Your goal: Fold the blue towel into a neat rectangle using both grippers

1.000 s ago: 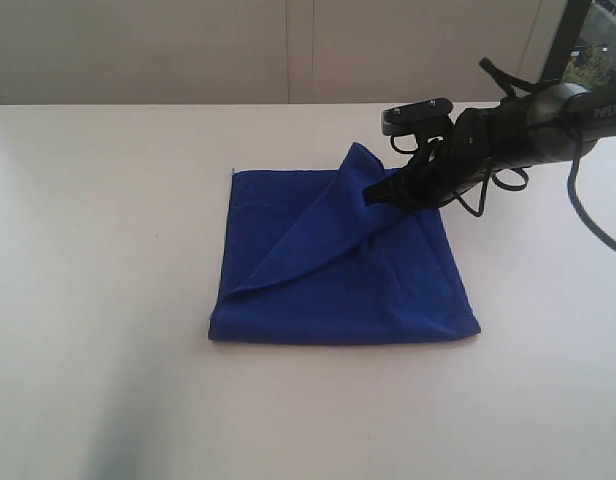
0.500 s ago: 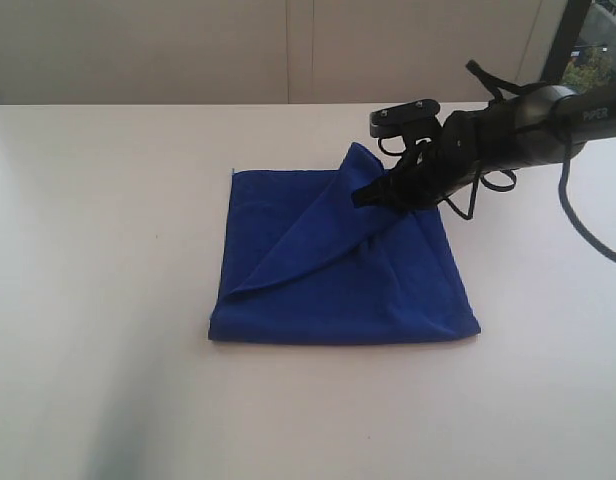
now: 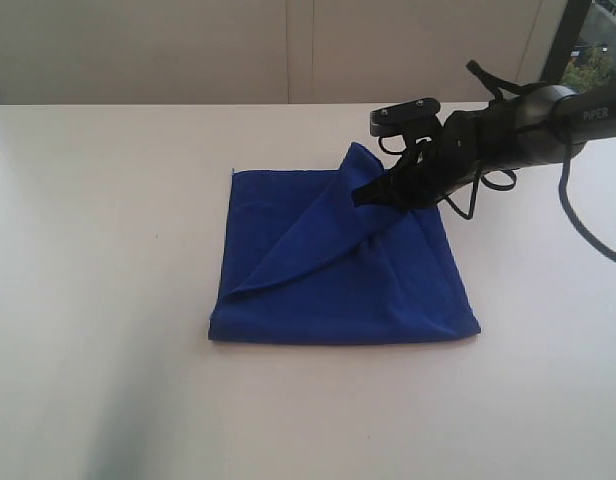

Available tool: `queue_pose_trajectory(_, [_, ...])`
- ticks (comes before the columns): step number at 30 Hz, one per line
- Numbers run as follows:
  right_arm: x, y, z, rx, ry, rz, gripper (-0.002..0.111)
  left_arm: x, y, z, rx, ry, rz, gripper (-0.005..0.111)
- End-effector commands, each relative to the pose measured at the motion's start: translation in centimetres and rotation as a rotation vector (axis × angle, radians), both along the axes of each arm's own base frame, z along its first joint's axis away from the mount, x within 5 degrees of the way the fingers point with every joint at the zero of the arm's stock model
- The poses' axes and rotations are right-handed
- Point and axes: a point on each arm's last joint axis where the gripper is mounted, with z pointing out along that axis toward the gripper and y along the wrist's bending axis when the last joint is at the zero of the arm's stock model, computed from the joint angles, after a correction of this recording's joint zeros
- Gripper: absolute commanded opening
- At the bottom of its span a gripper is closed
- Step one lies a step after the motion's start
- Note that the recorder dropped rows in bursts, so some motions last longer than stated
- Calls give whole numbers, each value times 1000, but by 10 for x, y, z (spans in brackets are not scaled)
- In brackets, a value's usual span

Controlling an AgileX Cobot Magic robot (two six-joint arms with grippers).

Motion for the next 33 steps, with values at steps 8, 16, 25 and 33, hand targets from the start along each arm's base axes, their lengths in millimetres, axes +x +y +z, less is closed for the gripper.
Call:
queue_pose_trajectory(8, [-25, 43, 51, 5, -48, 132, 0, -1, 0, -2, -9, 4, -1, 0])
queue_pose_trajectory(16, [-47, 91, 45, 8, -52, 253, 0, -1, 0, -2, -9, 4, -1, 0])
queue_pose_trajectory(25, [-40, 95, 17, 26, -55, 224, 0, -1, 0, -2, -9, 4, -1, 0])
queue_pose_trajectory(33, [-44, 92, 38, 30, -58, 227, 22, -1, 0, -2, -9, 4, -1, 0])
